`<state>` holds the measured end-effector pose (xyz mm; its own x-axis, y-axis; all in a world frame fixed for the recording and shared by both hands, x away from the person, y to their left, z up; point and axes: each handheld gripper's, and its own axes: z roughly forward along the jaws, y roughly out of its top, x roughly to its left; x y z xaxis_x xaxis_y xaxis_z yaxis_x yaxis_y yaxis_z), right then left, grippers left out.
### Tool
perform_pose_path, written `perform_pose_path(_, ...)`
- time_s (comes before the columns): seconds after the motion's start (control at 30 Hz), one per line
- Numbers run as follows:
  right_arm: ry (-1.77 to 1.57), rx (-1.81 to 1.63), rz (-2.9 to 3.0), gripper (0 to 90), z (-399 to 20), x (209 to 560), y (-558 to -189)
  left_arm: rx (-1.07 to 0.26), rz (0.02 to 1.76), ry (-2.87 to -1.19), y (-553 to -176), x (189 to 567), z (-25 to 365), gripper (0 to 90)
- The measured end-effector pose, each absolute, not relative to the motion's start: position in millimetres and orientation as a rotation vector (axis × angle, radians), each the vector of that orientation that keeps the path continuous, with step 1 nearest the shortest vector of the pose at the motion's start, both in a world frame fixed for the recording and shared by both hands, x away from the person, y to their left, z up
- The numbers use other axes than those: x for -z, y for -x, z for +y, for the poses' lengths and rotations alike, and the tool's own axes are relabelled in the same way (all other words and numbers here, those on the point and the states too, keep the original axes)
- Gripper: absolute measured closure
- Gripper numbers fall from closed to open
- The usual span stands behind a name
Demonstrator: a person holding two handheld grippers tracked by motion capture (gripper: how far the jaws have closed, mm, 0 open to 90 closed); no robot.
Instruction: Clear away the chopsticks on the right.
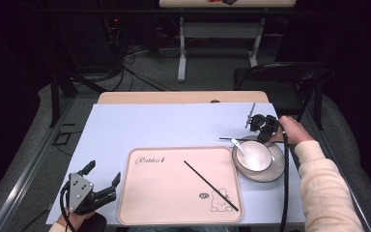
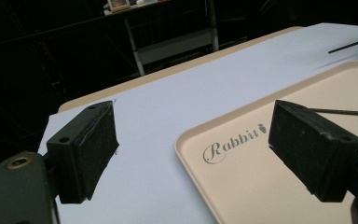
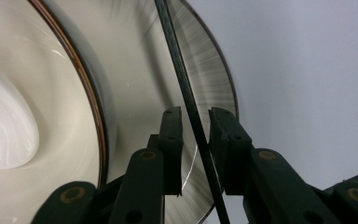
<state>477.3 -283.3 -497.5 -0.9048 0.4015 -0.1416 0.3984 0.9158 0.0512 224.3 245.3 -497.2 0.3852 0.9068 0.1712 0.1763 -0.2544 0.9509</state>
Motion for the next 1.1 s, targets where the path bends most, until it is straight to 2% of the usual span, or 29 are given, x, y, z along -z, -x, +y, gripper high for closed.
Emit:
perform_pose_path(0.37,-0.651,-0.036,2.926,84.5,-292,502,-473,-0.961,0.965,-1.69,-224,497,245,15.2)
perform_pose_path(0.7,-0.777,-0.125,2.892,85.1,-300,497,-470,-0.961,0.964,-1.691,-224,497,245,15.2)
perform_pose_path(1.1,-0.857,-0.146,2.76,85.1,-298,466,-455,-0.961,0.963,-1.691,-224,497,245,15.2)
